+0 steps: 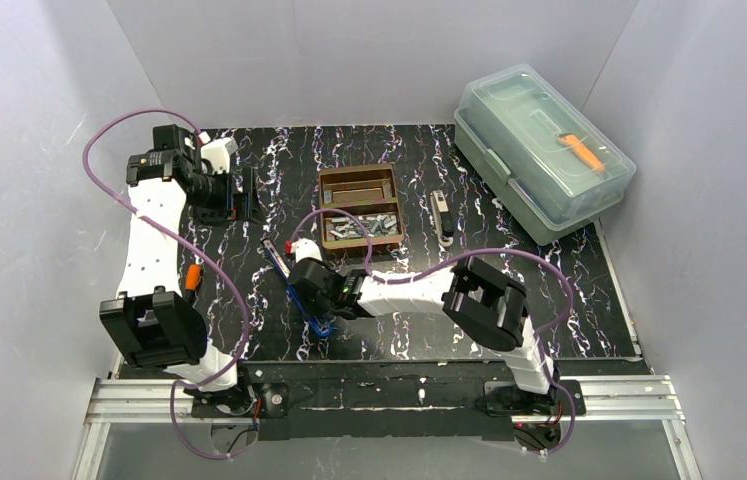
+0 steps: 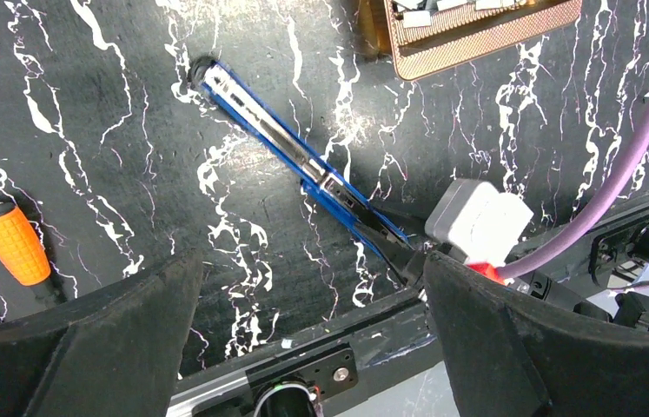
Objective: Load the staples into the stapler
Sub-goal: Adjust the stapler at the center of the board, then move the stapler to the center of the board.
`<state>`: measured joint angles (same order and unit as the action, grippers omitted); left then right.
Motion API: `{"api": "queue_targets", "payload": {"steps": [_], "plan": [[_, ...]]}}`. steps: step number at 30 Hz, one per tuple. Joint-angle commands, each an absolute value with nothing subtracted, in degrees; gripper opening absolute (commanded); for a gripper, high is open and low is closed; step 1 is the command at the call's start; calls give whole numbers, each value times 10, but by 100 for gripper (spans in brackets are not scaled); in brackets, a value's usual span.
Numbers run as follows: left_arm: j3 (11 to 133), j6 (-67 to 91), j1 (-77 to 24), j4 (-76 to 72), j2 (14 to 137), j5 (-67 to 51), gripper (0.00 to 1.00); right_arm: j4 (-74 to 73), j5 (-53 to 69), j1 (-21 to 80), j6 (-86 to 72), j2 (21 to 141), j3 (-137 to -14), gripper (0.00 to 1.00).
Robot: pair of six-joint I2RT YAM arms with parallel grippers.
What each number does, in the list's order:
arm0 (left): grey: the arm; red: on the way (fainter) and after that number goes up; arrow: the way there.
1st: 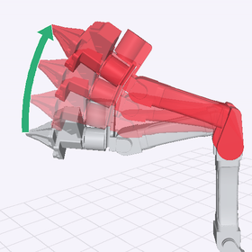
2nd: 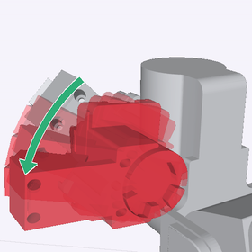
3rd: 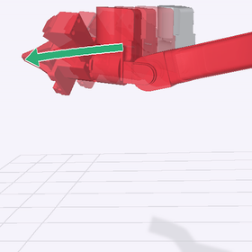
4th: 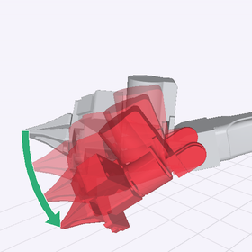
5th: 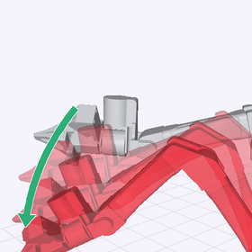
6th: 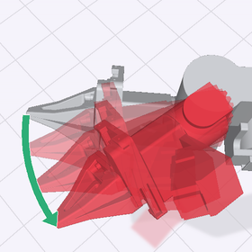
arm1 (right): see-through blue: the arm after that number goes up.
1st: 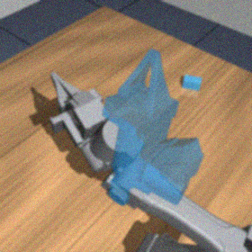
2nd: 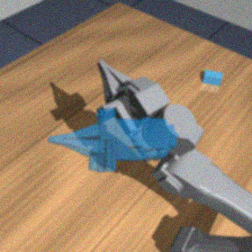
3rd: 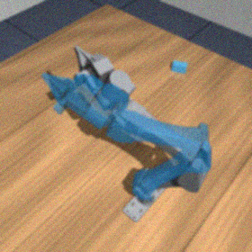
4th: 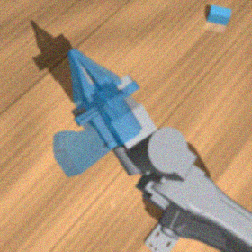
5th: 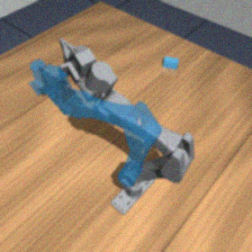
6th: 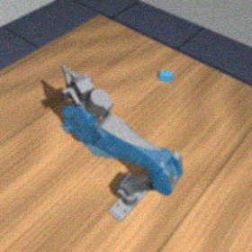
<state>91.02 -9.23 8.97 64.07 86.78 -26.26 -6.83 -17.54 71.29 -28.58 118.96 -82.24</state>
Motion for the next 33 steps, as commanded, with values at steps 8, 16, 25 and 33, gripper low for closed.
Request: {"api": "queue_targets", "payload": {"steps": [8, 16, 25, 33], "plan": [[919, -115, 95, 663, 835, -263, 98, -48, -219, 713, -403, 1223, -834, 30], [908, -118, 95, 665, 836, -260, 98, -47, -198, 713, -388, 1185, -824, 59], [893, -124, 95, 669, 827, -272, 98, -94, -187, 682, -374, 1091, -785, 66], [880, -144, 94, 673, 816, -280, 98, -135, -195, 586, -378, 940, -662, 81]]}}
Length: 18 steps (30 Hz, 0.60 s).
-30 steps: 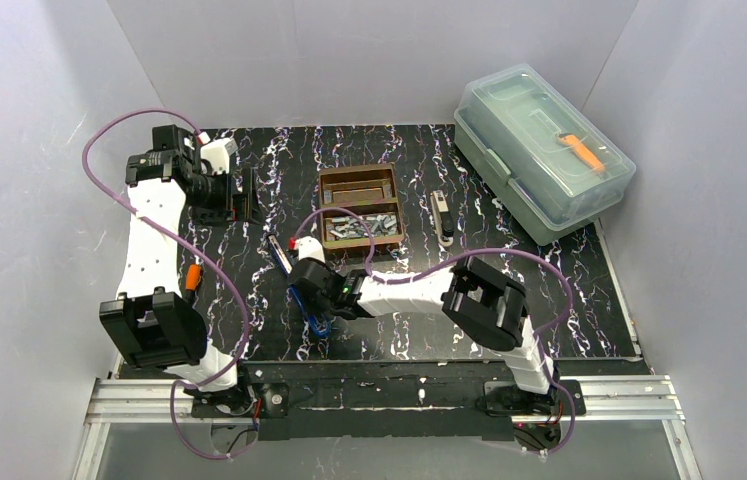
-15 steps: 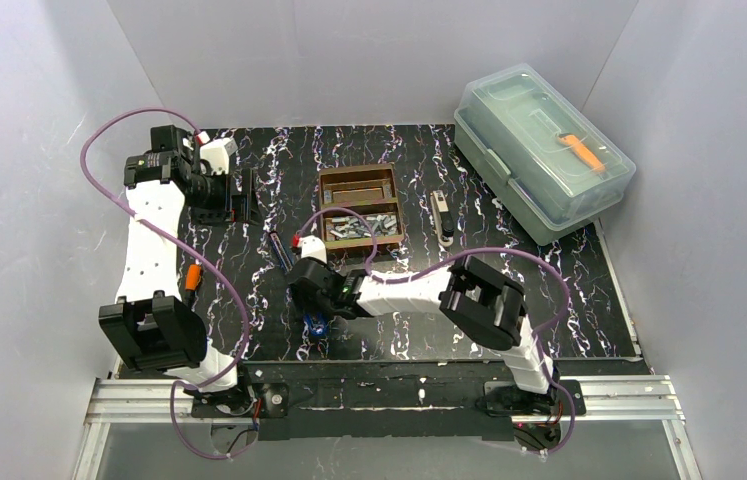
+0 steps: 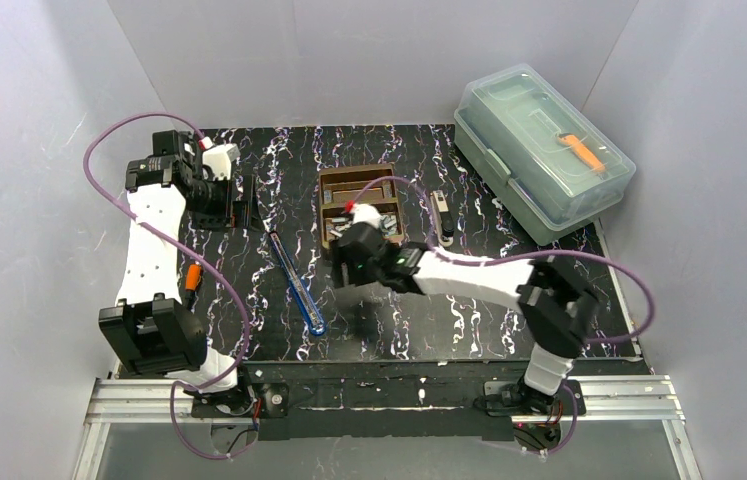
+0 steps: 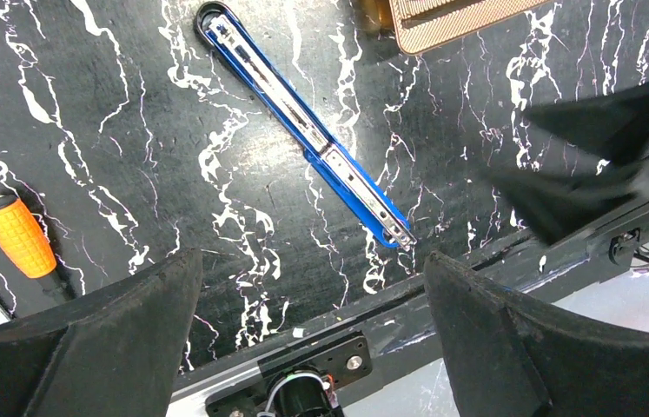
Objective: Load the staples into the stapler
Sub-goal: Move the stapler to the center of the board.
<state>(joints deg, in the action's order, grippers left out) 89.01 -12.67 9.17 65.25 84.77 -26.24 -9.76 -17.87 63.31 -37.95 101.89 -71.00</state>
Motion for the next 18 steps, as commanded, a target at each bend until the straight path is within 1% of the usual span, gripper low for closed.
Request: {"api": "queue_targets", "payload": {"steps": [1, 3, 4, 7, 9, 12, 18], "plan": [[877, -145, 95, 673, 813, -282, 98, -144, -201, 574, -375, 920, -647, 89], [870, -148, 94, 672, 810, -286, 98, -165, -209, 541, -370, 881, -625, 97], [866, -149, 95, 672, 808, -289, 98, -176, -213, 528, -367, 864, -617, 98], [860, -151, 94, 670, 811, -293, 98, -201, -226, 491, -357, 824, -595, 98], [862, -152, 94, 670, 814, -294, 98, -209, -227, 465, -348, 808, -577, 98], [867, -155, 94, 672, 815, -297, 98, -214, -227, 431, -335, 800, -558, 95], [864, -158, 94, 674, 811, -308, 98, -190, -233, 360, -295, 828, -563, 89]]}}
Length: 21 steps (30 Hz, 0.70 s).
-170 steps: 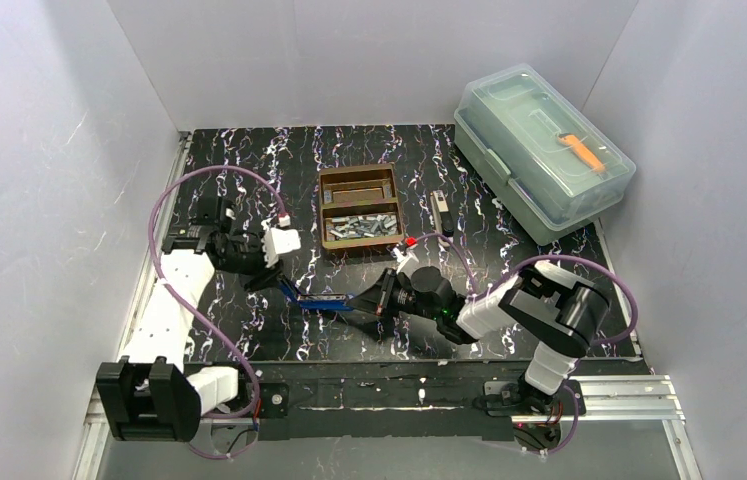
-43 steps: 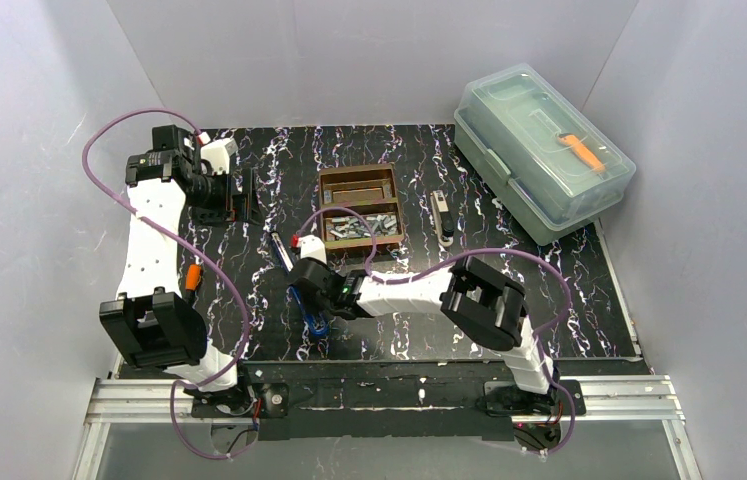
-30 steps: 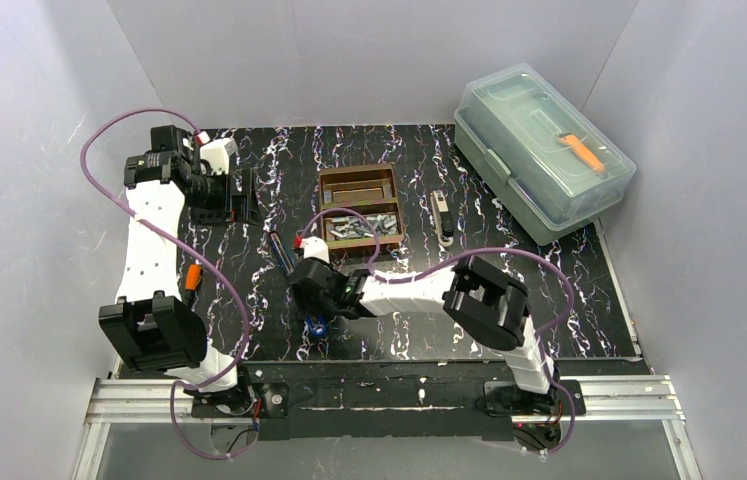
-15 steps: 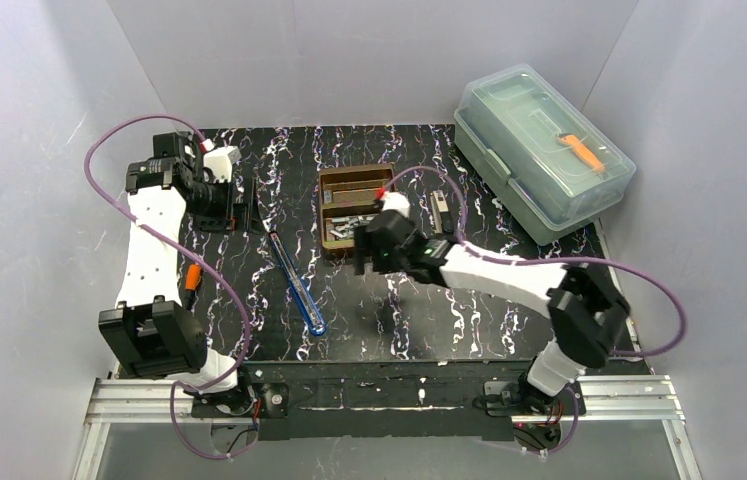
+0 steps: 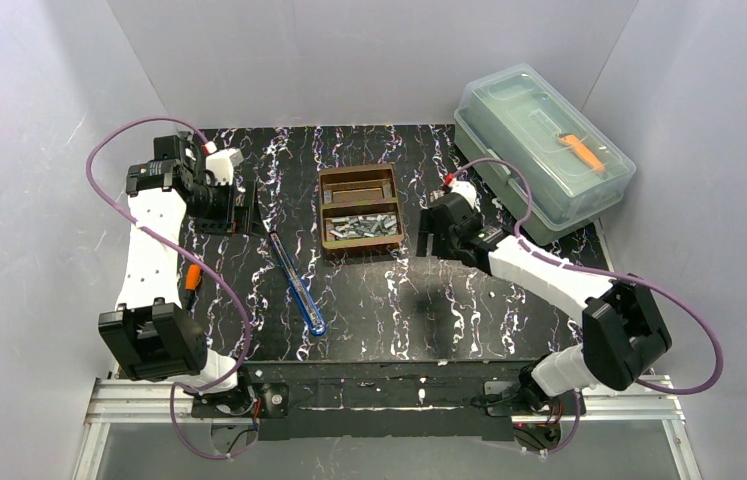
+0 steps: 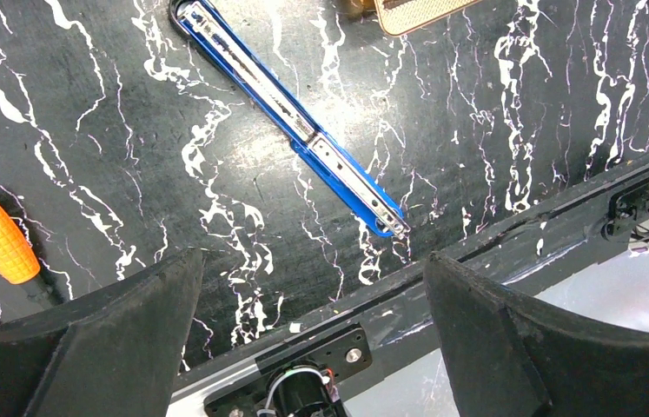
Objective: Load the staples into the stapler
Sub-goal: Move the stapler to the center of the board.
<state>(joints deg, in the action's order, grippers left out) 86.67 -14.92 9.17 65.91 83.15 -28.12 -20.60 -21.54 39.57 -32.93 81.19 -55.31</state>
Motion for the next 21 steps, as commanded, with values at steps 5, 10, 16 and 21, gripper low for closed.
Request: {"api": "queue_targets", "payload": {"steps": [5, 10, 16, 21], "plan": [[870, -159, 94, 679, 815, -330, 98, -186, -244, 336, -258, 910, -624, 88], [876, -175, 94, 693, 821, -337, 98, -191, -265, 324, -221, 979, -681, 88], [871, -188, 95, 696, 827, -338, 98, -169, -273, 299, -199, 1007, -692, 82], [871, -191, 94, 699, 833, -345, 98, -144, -248, 284, -189, 1020, -686, 76]]}}
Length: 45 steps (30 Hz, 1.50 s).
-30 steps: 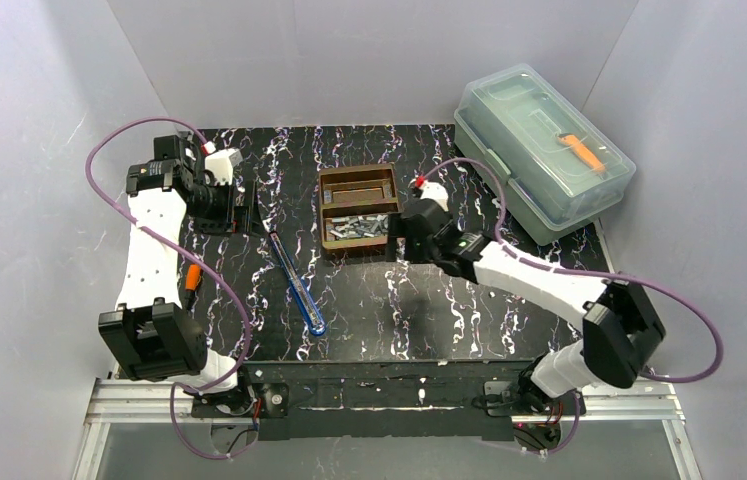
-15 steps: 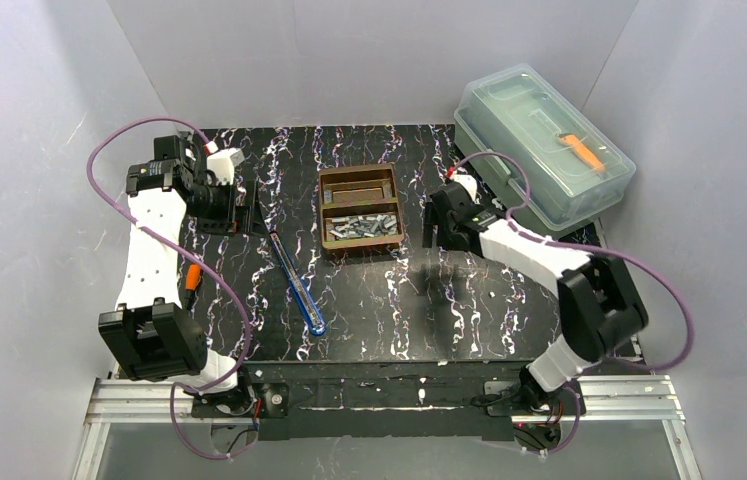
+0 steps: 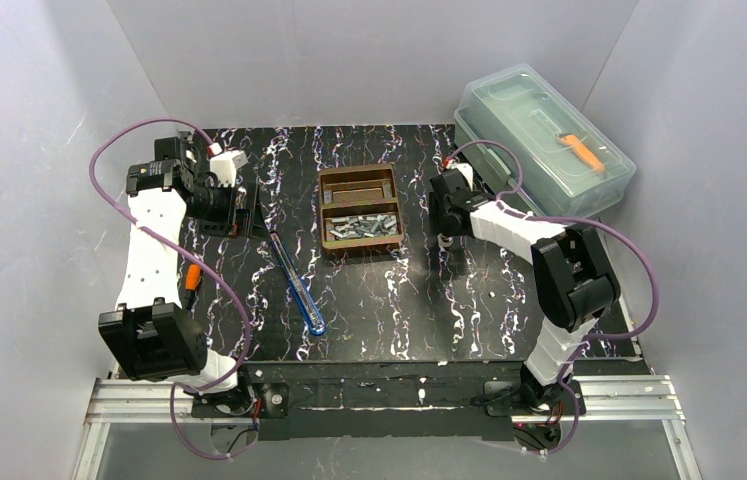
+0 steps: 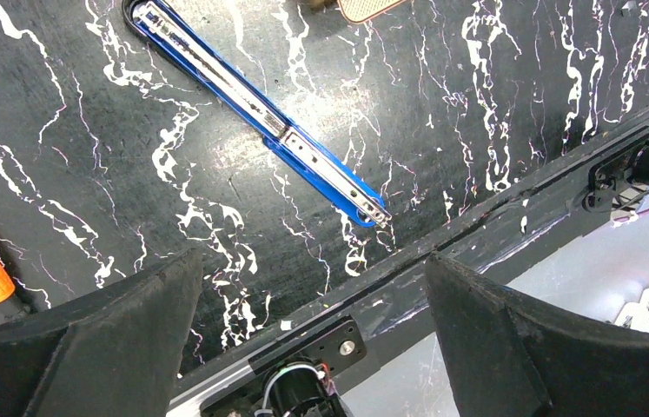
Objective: Load the staples into the stapler
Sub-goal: Move the stapler to the center of the board.
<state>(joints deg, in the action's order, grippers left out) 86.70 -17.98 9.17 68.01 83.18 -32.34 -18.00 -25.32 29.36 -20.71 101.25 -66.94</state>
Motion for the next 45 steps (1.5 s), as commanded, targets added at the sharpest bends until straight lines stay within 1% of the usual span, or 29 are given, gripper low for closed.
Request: {"api": "queue_targets", "payload": {"steps": [1, 4, 5, 8, 15, 18, 22, 31, 38, 41, 45], "plan": [[871, -191, 94, 699, 832, -346, 98, -138, -241, 284, -187, 1022, -685, 73], [870, -194, 94, 699, 832, -347, 98, -125, -219, 283, -184, 1025, -680, 63], [869, -196, 93, 700, 831, -348, 98, -123, -214, 283, -183, 1024, -678, 58], [864, -201, 94, 700, 829, -348, 98, -112, -206, 284, -183, 1012, -663, 50], [855, -204, 94, 700, 835, -357, 98, -98, -187, 286, -200, 971, -608, 27], [852, -205, 93, 698, 838, -359, 97, -97, -185, 298, -213, 942, -575, 24], [846, -205, 93, 694, 838, -361, 97, -106, -206, 348, -245, 900, -519, 22], [837, -201, 90, 685, 839, -361, 96, -111, -241, 533, -391, 817, -417, 21], [840, -191, 88, 684, 836, -352, 96, -141, -264, 664, -487, 836, -428, 21], [838, -191, 89, 683, 828, -358, 97, -161, -278, 713, -500, 872, -461, 21], [835, -197, 88, 684, 820, -373, 97, -174, -291, 743, -498, 925, -512, 24]]}}
